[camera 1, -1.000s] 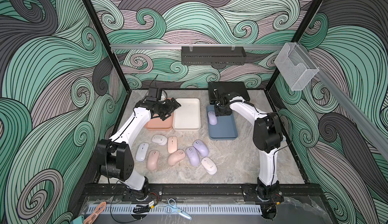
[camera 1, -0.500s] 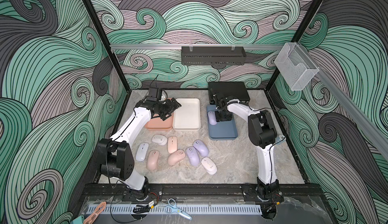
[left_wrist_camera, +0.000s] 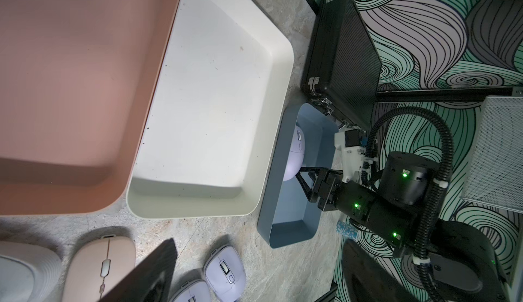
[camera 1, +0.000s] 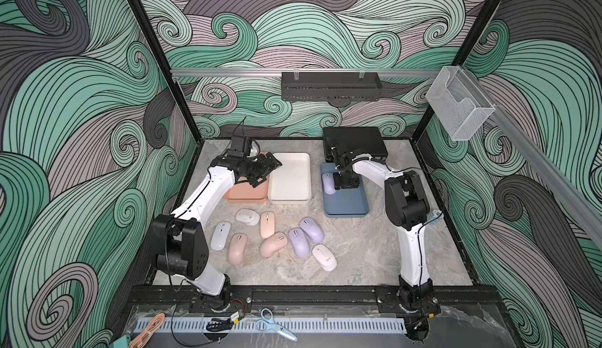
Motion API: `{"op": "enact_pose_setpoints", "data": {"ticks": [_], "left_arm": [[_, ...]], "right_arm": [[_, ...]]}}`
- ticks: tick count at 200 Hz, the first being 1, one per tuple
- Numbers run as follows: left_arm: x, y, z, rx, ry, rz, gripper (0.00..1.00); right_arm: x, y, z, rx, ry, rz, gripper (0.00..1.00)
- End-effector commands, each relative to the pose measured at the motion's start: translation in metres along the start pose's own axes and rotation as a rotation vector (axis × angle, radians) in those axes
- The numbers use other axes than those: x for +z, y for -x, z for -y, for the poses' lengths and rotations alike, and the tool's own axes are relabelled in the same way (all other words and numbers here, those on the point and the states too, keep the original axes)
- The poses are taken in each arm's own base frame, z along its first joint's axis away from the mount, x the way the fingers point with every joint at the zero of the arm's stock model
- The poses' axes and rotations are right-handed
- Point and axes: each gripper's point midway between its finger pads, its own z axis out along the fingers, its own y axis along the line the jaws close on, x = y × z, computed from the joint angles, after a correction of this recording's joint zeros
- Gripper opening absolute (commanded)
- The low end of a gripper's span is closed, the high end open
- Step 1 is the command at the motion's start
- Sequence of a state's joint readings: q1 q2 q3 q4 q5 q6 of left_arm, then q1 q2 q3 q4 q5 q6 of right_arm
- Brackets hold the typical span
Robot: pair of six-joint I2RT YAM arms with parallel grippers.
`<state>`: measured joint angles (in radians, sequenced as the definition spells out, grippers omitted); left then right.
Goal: Place the mice by color into the storage box
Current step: Place the mouse in the storage box, then pick up the mouse from the center of the board.
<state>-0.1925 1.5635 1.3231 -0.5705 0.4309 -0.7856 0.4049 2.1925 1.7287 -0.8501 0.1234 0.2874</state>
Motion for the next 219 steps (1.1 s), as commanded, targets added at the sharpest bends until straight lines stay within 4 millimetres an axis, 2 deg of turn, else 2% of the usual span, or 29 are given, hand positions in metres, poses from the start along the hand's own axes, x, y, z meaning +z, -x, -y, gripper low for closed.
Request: {"op": "enact_pose_setpoints", "data": {"ticks": [1, 35, 73, 95, 108, 112, 133, 150, 175, 197, 219], "left_arm": [[0.005, -0.003, 0.001, 0.024, -0.007, -0.021, 0.90], [0.003, -0.003, 0.007, 0.040, -0.030, -0.022, 0.90], [-0.012, -0.006, 0.029, 0.134, -0.087, 0.052, 0.94], [-0.016, -0.021, 0.041, 0.262, -0.063, 0.121, 0.98], [-0.007, -0.036, 0.047, 0.338, -0.068, 0.113, 0.99], [-0.014, -0.040, 0.055, 0.367, -0.088, 0.130, 0.98], [-0.005, -0.061, 0.063, 0.475, -0.080, 0.108, 0.98], [-0.004, -0.068, 0.067, 0.502, -0.068, 0.093, 0.99], [-0.012, -0.055, 0.061, 0.448, -0.016, 0.161, 0.99], [-0.021, -0.048, 0.060, 0.415, -0.027, 0.213, 0.98], [-0.027, -0.043, 0.055, 0.388, -0.004, 0.236, 0.99]], "right_arm": [[-0.010, 0.006, 0.000, -0.007, 0.003, 0.012, 0.57], [-0.036, 0.009, 0.011, -0.004, -0.026, 0.062, 0.57], [-0.095, 0.001, 0.014, -0.001, 0.008, 0.167, 0.58], [-0.128, -0.014, 0.010, -0.026, 0.031, 0.241, 0.60], [-0.147, -0.027, 0.008, -0.058, 0.026, 0.289, 0.61], [-0.152, -0.031, 0.007, -0.069, 0.023, 0.303, 0.61], [-0.163, -0.059, 0.006, -0.114, 0.011, 0.338, 0.61], [-0.171, -0.078, 0.014, -0.091, 0.016, 0.372, 0.59], [-0.185, -0.091, 0.034, 0.023, 0.001, 0.500, 0.60], [-0.190, -0.100, 0.034, 0.033, 0.050, 0.550, 0.61], [-0.189, -0.118, 0.034, 0.067, 0.084, 0.487, 0.62]]}}
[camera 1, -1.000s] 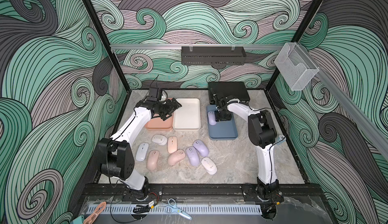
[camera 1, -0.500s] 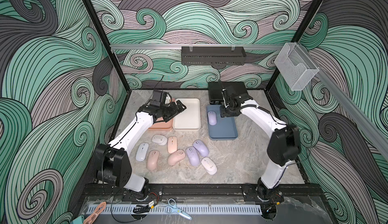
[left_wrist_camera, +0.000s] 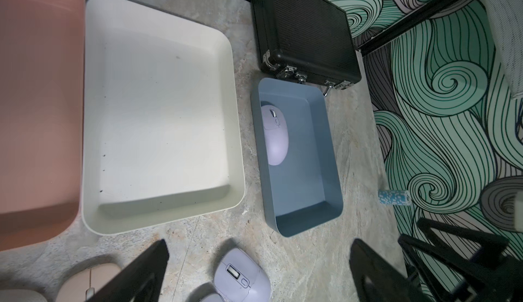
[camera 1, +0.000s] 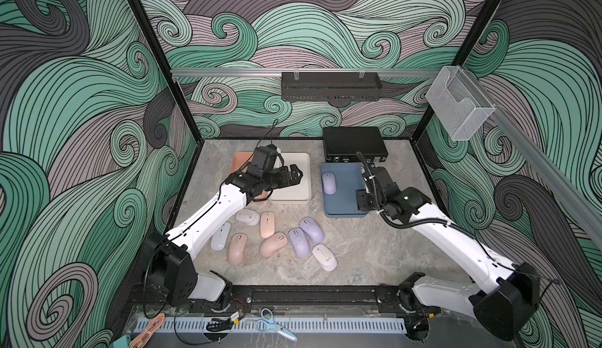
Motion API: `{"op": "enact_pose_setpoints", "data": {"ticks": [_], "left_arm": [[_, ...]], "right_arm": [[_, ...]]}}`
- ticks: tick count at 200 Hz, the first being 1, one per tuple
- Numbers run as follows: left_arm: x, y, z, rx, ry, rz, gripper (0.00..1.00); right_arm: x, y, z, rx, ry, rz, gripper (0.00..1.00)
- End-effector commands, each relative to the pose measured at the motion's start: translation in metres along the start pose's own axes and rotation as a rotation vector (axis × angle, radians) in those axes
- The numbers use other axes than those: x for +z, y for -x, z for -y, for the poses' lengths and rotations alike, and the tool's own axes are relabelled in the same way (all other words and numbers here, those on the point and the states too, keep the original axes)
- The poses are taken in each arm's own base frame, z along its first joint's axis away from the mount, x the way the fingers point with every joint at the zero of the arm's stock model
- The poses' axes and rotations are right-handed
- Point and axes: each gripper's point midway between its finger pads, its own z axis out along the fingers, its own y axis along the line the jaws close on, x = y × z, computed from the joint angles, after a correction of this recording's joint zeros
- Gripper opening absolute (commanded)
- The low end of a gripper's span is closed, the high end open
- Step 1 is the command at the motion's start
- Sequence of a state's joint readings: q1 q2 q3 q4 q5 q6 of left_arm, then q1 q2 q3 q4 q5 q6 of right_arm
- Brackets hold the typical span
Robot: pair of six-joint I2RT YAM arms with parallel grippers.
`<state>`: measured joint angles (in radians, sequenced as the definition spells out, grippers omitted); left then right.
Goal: Place the mice by color into the storage box
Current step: Pick up the mouse from the center of the board.
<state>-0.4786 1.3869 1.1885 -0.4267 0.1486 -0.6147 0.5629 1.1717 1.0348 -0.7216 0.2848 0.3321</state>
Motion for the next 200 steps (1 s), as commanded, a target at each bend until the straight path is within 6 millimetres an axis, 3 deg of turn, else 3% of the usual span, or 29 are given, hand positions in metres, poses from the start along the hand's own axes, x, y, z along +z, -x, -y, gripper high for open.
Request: {"op": "enact_pose_setpoints", "data": {"ticks": [1, 22, 50, 83, 109, 143, 170, 200], "left_arm": [[-0.017, 0.019, -0.004, -0.030, 0.034, 0.087, 0.99], [-0.019, 0.020, -0.006, -0.049, 0.027, 0.083, 0.99], [-0.022, 0.019, -0.007, -0.089, 0.015, 0.073, 0.98], [-0.023, 0.019, -0.006, -0.138, -0.013, 0.060, 0.97], [-0.029, 0.027, -0.019, -0.204, 0.004, 0.088, 0.99], [-0.044, 0.051, -0.067, -0.380, 0.052, 0.166, 0.99], [-0.044, 0.064, -0.109, -0.537, 0.068, 0.180, 0.98], [-0.042, 0.071, -0.134, -0.603, 0.077, 0.172, 0.97]], "right_arm": [[-0.007, 0.000, -0.001, 0.079, 0.016, 0.005, 0.62], [-0.012, -0.016, -0.004, 0.057, 0.035, -0.081, 0.61], [-0.017, -0.024, -0.004, 0.057, 0.059, -0.073, 0.64], [-0.030, -0.026, -0.022, 0.025, 0.155, -0.080, 0.59], [-0.037, -0.026, -0.038, 0.008, 0.187, -0.084, 0.57], [-0.036, -0.029, -0.069, -0.101, 0.212, -0.131, 0.52], [-0.016, -0.049, -0.100, -0.235, 0.216, -0.211, 0.50], [0.003, -0.069, -0.129, -0.357, 0.233, -0.301, 0.53]]}}
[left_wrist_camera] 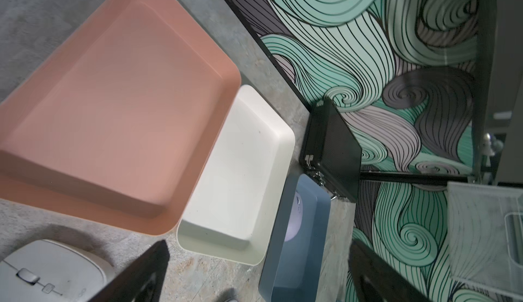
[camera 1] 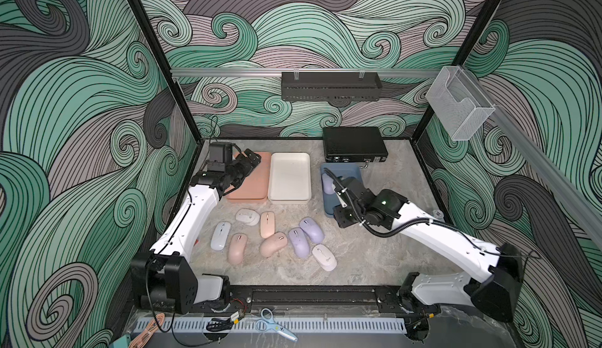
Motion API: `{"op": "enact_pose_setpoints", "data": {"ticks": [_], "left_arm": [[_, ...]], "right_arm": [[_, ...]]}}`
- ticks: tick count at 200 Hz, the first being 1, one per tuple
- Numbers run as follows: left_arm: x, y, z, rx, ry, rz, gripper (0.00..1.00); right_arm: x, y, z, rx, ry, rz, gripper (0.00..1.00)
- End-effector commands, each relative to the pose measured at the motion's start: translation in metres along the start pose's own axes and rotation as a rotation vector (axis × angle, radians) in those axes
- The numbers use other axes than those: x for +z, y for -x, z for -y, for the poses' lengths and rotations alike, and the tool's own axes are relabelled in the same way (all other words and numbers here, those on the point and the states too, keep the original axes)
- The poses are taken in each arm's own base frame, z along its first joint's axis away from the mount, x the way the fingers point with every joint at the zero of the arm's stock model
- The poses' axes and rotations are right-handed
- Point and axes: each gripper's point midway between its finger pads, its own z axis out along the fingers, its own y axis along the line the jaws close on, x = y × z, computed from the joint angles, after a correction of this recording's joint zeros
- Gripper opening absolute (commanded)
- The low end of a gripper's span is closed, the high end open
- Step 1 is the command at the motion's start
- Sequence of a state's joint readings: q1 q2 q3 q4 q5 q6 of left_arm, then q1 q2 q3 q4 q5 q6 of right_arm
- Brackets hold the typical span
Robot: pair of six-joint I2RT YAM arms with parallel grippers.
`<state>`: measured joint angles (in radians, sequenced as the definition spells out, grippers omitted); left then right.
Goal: Place the mice by color into the storage box
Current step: Pick up the mouse from the center of the board.
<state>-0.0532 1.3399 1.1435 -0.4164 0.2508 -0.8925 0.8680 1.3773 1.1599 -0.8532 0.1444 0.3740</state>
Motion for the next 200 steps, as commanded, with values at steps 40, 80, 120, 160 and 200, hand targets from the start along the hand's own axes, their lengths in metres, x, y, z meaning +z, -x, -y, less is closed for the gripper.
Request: {"op": "enact_pose_setpoints", "data": {"ticks": [40, 80, 120, 160, 200], "left_arm": [[0.014, 0.002, -0.002, -0.063, -0.050, -0.091, 0.97], [0.029, -0.012, 0.005, -0.088, -0.107, -0.178, 0.97], [0.030, -0.012, 0.008, -0.068, -0.109, -0.189, 0.97], [0.035, -0.016, 0.011, -0.077, -0.132, -0.222, 0.97], [0.035, -0.014, 0.009, -0.064, -0.128, -0.209, 0.97]], "right_arm": [[0.034, -0.005, -0.032, -0.201, 0.001, -0.098, 0.60], [0.044, -0.010, -0.057, -0.211, 0.120, -0.120, 0.64], [0.056, -0.019, -0.066, -0.258, 0.125, -0.167, 0.66], [0.073, -0.021, -0.069, -0.307, 0.126, -0.213, 0.70], [0.100, -0.022, -0.062, -0.329, 0.057, -0.252, 0.71]]}}
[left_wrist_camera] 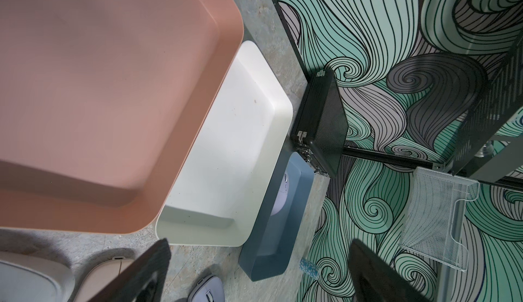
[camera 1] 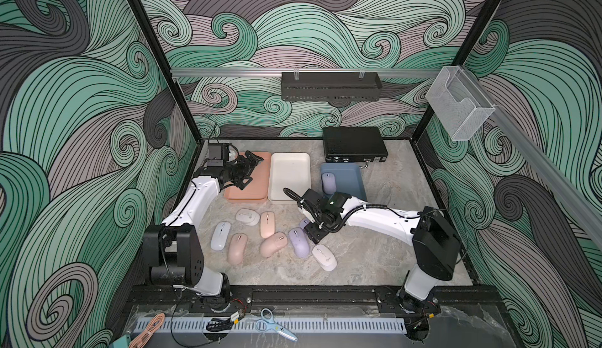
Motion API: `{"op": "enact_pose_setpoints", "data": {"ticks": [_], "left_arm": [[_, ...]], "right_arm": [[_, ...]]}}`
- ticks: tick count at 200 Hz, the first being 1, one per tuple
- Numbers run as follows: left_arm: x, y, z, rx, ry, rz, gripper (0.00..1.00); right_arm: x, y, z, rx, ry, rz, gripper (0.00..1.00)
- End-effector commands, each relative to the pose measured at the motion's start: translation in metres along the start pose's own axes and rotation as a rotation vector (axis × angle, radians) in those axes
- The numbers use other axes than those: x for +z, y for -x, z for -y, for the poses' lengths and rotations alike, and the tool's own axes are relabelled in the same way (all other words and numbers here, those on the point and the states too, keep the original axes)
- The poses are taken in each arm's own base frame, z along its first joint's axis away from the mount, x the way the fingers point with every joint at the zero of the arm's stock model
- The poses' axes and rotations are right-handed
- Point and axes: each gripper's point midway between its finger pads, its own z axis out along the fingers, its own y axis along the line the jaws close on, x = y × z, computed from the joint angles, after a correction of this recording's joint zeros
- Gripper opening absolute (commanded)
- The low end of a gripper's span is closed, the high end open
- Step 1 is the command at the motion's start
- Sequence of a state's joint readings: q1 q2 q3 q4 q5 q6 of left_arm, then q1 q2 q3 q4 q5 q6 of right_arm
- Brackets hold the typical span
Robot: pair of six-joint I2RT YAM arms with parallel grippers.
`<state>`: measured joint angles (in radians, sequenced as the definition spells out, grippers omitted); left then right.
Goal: Place the mice by color into the storage box
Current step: Pick up the mouse from the center of the board.
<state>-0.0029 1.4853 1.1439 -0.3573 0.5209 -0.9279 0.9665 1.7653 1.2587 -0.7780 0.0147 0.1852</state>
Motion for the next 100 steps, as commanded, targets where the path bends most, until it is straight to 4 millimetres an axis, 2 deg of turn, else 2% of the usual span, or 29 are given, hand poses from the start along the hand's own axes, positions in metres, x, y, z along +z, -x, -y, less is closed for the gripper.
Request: {"op": "enact_pose_setpoints", "data": {"ticks": [1, 64, 100], "left_arm": [[-0.002, 0.005, 0.014, 0.040, -0.035, 0.012, 0.97], [-0.001, 0.005, 0.016, 0.039, -0.045, 0.009, 0.97], [-0.001, 0.003, 0.018, 0.035, -0.055, -0.002, 0.97]], "right_arm": [[0.010, 0.003, 0.008, -0.025, -0.043, -0.018, 0.71], [0.032, 0.010, 0.017, -0.012, -0.057, -0.041, 0.72], [0.036, 0.014, 0.018, -0.015, -0.036, -0.041, 0.70]]}}
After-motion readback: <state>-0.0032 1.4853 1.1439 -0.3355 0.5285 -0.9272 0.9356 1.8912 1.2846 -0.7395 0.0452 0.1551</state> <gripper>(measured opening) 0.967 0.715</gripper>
